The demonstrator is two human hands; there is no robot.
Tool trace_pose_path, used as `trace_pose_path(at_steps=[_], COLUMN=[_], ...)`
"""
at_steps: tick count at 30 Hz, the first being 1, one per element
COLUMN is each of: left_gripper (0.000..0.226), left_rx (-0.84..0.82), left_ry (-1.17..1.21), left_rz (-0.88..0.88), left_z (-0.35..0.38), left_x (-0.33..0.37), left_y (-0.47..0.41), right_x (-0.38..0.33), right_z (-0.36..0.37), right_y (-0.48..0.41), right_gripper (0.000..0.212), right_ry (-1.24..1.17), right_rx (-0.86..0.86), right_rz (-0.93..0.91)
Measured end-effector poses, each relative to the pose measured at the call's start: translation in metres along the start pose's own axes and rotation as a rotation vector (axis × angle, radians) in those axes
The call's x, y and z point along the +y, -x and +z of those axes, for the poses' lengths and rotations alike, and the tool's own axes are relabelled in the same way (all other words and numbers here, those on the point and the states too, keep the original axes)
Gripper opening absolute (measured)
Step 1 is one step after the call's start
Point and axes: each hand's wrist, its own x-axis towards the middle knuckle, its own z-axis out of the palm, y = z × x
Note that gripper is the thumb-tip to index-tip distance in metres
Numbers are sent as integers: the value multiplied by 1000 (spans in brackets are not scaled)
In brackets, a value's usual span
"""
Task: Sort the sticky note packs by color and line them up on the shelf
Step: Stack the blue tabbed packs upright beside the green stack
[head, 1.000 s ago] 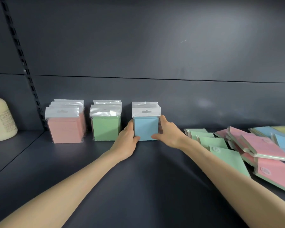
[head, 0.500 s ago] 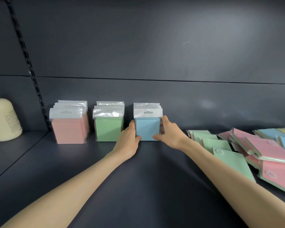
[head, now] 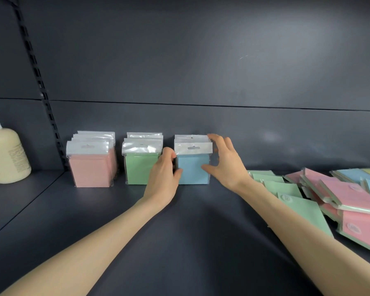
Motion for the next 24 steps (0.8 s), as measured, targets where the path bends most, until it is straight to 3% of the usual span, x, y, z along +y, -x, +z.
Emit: trace_pose_path(at_steps=[5, 8, 13, 24], left_gripper=[36, 38, 65, 64], left_rx=[-17, 10, -85, -159], left_ry=[-33, -33, -107, -155], left_rz=[22, 72, 81, 67], left_z=[-2, -2, 0, -5], left_x=[-2, -1, -4, -4], left_y=[0, 0, 1, -2], right_x=[0, 0, 0, -2], right_z=[1, 2, 4, 4], right_y=[-3, -4, -5, -7], right_gripper=[53, 55, 60, 62], right_ry=[51, 32, 46, 122], right_rx=[-65, -98, -122, -156], right_rz=[-13, 18, 21, 35])
